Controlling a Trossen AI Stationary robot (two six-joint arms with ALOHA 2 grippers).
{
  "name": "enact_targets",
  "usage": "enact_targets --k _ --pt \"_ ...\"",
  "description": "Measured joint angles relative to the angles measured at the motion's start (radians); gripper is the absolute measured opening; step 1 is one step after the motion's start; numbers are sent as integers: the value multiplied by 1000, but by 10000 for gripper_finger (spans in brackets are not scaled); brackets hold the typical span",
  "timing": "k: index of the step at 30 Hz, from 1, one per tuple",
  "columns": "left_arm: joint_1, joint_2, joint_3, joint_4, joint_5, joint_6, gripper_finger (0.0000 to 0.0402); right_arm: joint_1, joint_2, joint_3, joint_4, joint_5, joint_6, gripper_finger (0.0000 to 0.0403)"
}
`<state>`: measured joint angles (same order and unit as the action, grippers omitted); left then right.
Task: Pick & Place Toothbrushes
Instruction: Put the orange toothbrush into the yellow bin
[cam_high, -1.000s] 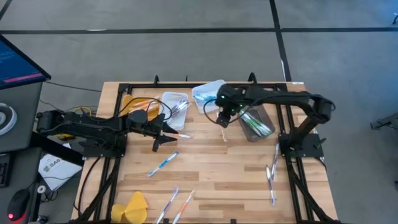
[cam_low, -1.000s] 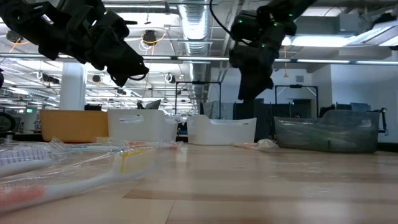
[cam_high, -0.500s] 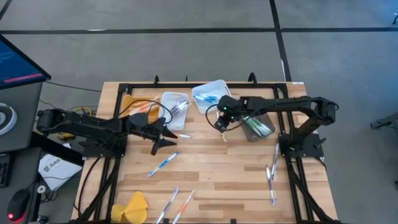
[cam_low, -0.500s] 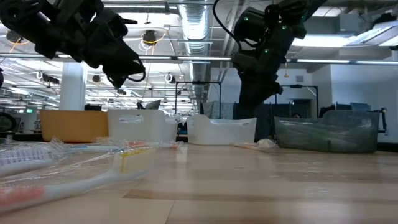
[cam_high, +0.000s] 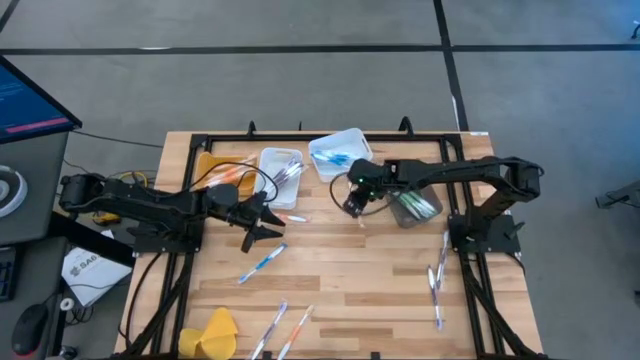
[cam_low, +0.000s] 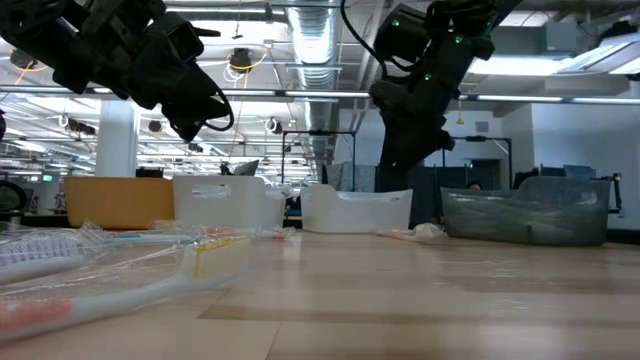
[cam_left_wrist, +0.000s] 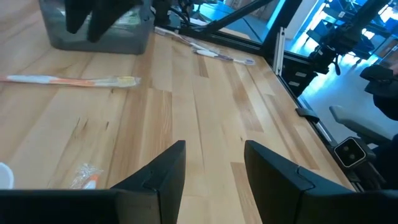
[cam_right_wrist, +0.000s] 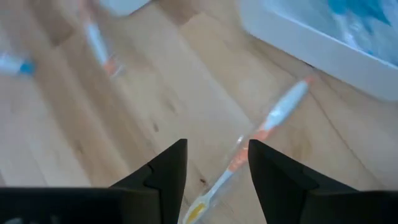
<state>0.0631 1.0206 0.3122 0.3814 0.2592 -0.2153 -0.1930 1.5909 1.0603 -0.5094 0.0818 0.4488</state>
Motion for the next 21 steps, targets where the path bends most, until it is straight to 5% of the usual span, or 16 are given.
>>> enact_targets --k 21 --pt "0 0 -1 -1 0 -10 158 -25 0 0 -25 78 146 128"
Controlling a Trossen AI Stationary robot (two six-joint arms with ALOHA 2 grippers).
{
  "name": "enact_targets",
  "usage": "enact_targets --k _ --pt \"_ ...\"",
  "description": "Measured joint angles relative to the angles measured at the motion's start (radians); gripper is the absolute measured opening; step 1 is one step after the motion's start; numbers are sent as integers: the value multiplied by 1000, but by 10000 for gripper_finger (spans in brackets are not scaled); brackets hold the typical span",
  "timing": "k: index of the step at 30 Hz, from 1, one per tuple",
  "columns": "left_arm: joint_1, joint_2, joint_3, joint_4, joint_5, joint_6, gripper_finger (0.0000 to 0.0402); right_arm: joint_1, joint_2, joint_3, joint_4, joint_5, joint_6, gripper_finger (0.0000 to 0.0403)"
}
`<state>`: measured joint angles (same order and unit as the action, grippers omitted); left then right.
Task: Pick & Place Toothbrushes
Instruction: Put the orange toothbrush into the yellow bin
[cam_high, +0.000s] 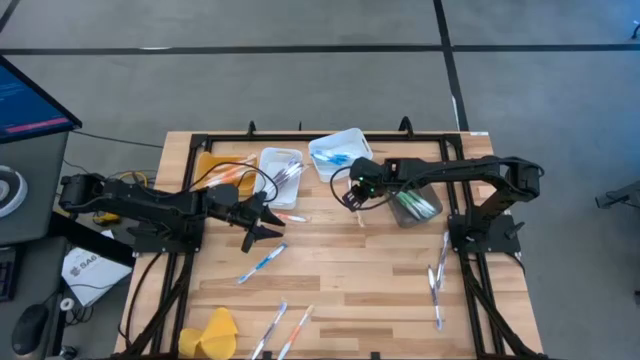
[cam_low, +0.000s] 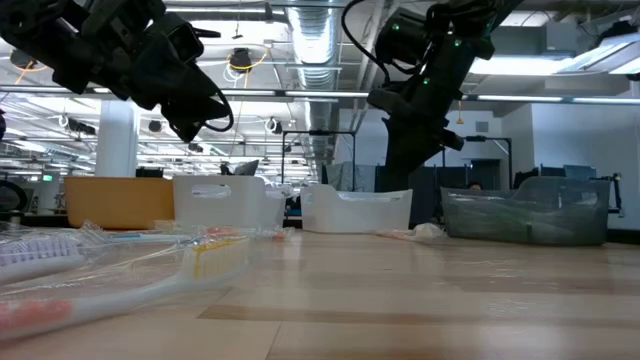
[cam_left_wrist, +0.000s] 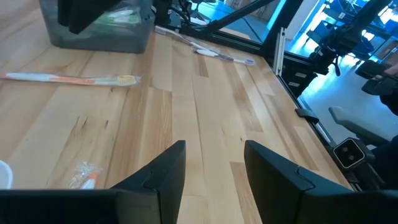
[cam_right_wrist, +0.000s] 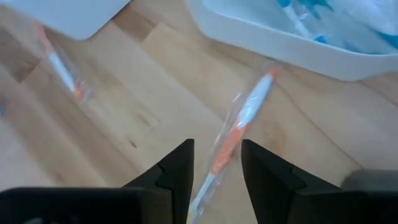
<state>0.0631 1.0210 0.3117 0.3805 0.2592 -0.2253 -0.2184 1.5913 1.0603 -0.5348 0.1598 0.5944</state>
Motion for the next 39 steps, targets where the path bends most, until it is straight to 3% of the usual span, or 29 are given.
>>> enact_targets --k 5,19,26,30,35,39 --pt "0 0 -30 0 0 2 158 11 3 0 -1 23 19 127" --pt "0 0 -57 40 0 -19 158 39 257 7 68 48 64 128" --pt "0 0 -57 47 0 -19 158 33 303 13 68 26 60 125" --pt "0 0 -57 47 0 -19 158 33 306 13 57 17 60 100" --pt "0 0 -57 47 0 -19 158 39 307 13 41 -40 21 20" --pt "0 0 -57 47 0 -19 158 54 306 13 26 -57 10 17"
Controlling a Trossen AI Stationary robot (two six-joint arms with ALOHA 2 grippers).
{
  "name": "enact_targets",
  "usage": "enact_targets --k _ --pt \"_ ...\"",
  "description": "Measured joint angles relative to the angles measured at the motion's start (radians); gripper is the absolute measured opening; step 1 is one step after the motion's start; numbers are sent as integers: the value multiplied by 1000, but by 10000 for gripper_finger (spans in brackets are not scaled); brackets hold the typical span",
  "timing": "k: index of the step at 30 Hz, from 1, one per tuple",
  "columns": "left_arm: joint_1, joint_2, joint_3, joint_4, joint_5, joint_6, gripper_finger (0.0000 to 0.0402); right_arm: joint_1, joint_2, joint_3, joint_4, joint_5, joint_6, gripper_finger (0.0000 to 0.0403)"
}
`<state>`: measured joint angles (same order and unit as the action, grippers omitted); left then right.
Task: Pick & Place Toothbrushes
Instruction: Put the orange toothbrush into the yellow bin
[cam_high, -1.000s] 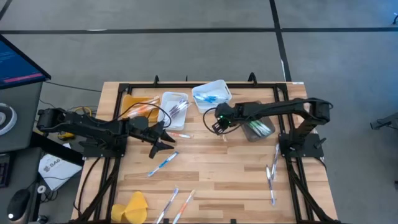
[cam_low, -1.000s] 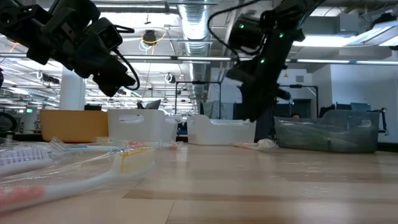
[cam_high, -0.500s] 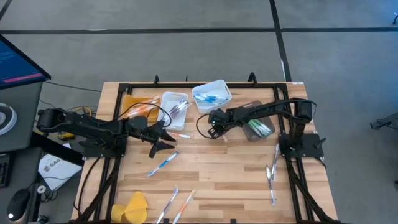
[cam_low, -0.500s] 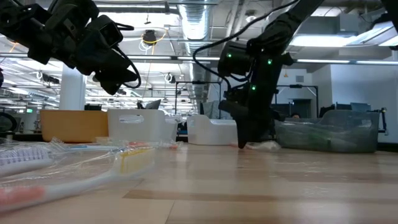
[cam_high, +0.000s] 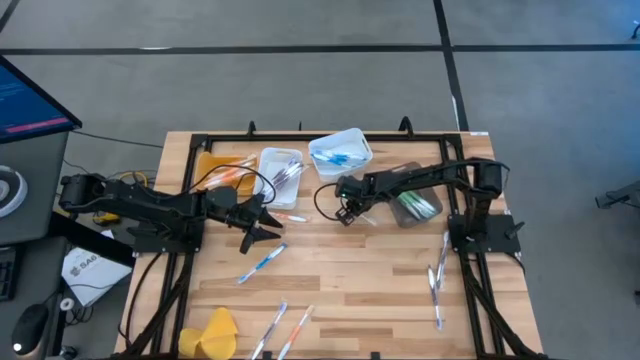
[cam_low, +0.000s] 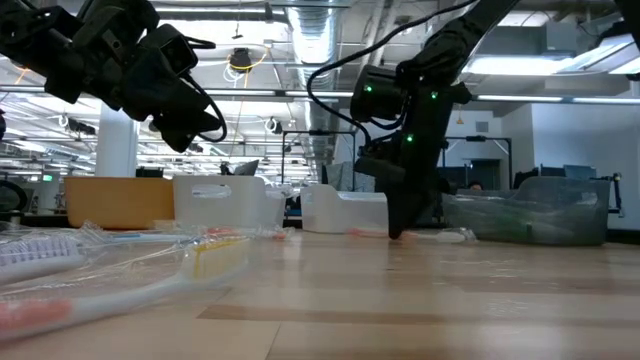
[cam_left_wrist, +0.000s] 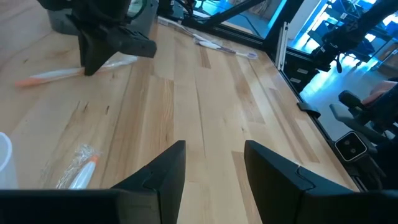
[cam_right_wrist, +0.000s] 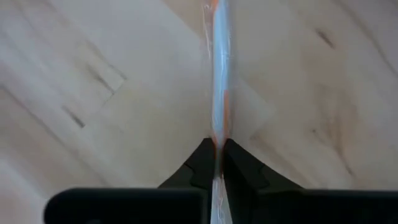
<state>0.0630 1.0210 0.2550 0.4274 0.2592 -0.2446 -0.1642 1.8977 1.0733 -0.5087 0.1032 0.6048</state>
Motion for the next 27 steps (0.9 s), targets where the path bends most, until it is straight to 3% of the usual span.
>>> enact_targets --k 12,18,27 --pt "0 0 0 28 0 2 158 100 -51 63 -101 -50 -61 3" --pt "0 0 -1 85 0 5 158 168 -112 138 -74 41 -147 2" --pt "-28 0 -1 128 -49 259 158 261 -184 190 175 130 -390 1"
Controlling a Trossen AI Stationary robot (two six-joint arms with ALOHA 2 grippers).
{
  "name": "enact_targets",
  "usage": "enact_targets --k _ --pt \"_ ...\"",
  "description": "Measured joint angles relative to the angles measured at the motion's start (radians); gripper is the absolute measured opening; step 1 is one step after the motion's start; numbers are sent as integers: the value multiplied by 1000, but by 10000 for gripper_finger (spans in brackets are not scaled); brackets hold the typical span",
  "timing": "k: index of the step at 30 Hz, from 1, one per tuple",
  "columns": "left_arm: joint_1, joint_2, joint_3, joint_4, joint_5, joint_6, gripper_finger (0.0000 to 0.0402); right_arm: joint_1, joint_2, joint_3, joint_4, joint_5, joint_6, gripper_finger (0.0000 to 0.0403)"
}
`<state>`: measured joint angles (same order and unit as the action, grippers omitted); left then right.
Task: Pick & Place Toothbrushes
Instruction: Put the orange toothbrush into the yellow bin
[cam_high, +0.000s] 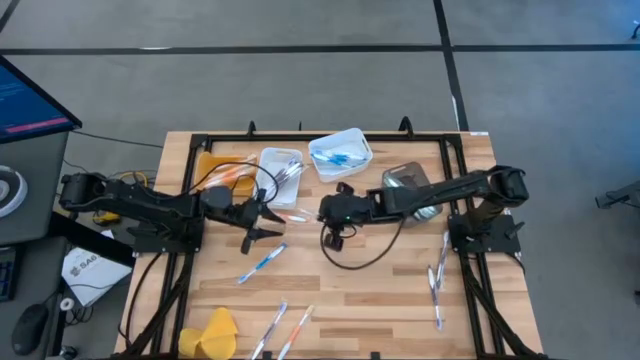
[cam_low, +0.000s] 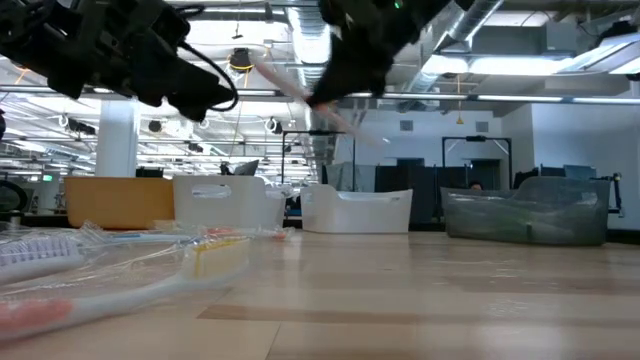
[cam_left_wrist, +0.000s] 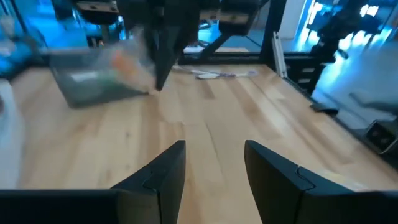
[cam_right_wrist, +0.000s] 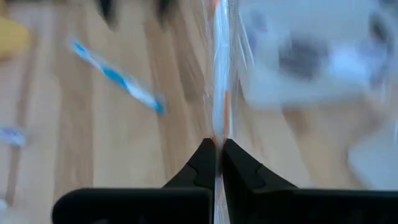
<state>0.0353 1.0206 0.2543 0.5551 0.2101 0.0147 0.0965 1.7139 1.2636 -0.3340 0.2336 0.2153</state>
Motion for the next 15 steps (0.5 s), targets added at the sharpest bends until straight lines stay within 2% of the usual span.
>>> enact_targets --k 3,7,15 --pt "-4 0 0 27 -25 70 158 14 -1 2 110 0 -118 1" --pt "-4 0 0 35 -79 83 158 28 11 1 189 -6 -246 1" --pt "-4 0 0 112 -114 84 158 17 11 2 264 -76 -289 1"
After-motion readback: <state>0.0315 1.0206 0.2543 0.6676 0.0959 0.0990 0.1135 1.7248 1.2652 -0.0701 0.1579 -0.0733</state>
